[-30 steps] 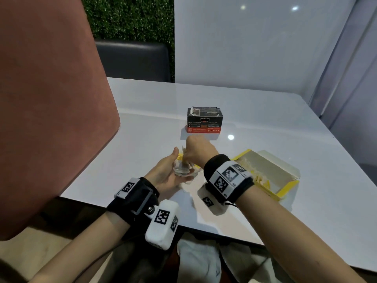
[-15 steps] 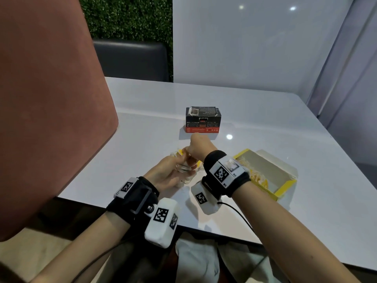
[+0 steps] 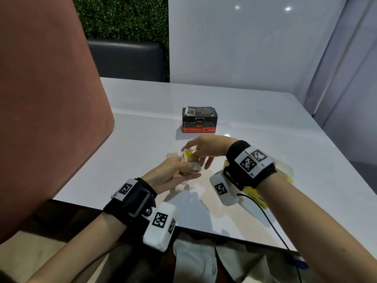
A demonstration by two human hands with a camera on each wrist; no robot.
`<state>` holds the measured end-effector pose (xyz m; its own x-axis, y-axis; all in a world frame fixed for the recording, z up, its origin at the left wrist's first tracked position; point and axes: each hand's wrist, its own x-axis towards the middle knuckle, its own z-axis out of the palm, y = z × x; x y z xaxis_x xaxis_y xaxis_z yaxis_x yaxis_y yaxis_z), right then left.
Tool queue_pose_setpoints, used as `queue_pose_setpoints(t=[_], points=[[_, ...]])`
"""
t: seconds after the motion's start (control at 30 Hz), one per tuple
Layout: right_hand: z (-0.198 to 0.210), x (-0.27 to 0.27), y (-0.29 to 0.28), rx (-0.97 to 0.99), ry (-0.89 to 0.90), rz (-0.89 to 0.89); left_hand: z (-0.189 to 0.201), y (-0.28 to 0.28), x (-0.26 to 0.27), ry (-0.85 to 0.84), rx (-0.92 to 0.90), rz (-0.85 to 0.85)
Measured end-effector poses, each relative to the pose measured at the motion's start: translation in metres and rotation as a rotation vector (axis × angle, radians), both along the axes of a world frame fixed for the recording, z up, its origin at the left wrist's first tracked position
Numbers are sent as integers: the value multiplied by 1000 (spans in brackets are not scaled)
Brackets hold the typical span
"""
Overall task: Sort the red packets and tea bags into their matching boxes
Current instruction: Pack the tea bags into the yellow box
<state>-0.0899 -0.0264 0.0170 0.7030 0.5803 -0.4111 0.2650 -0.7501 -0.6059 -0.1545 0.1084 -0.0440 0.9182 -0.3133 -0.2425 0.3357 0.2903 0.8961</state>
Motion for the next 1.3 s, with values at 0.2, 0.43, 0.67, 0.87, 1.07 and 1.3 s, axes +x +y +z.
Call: queue_pose_setpoints(t=[0.2, 0.43, 0.67, 0.87, 1.07, 1.3], points=[[-2, 0, 2, -58, 16, 59, 0, -6, -2, -47, 120, -51], [22, 6, -21, -21, 44, 144, 15, -13, 16, -45, 338, -130], [36, 6, -85, 20, -313, -21, 34, -59, 44, -224, 576, -253], [25, 5, -142, -252, -601, -102, 28, -94, 51, -422, 1007, -368], [-5, -1, -152, -494, -703, 61, 13, -114, 64, -390, 1117, -310], [-20, 1, -143, -754, -812, 176, 4, -112, 72, -404, 1168, -302]])
